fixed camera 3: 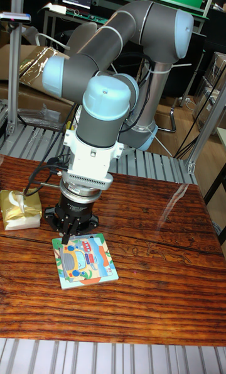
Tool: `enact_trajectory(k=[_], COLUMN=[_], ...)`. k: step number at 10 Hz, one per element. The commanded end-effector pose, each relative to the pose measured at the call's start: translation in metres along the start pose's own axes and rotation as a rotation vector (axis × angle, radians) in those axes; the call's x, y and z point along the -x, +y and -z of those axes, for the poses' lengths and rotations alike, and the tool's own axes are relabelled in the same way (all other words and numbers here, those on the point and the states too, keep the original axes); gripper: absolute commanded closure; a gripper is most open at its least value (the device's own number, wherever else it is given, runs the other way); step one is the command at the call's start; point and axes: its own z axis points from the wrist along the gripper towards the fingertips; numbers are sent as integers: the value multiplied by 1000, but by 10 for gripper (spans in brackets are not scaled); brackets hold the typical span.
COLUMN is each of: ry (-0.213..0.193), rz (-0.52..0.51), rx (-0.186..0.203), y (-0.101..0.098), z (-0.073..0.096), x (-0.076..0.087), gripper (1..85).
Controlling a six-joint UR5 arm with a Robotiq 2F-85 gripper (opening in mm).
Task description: Assemble one piece of a puzzle
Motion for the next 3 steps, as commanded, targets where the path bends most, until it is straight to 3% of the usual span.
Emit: enact_trajectory(k=[1,3], ry=[31,32], rz=[-5,4], rx=[5,-7], y=[1,-2], z=[3,3], x=[-9,-9], gripper=[843,843])
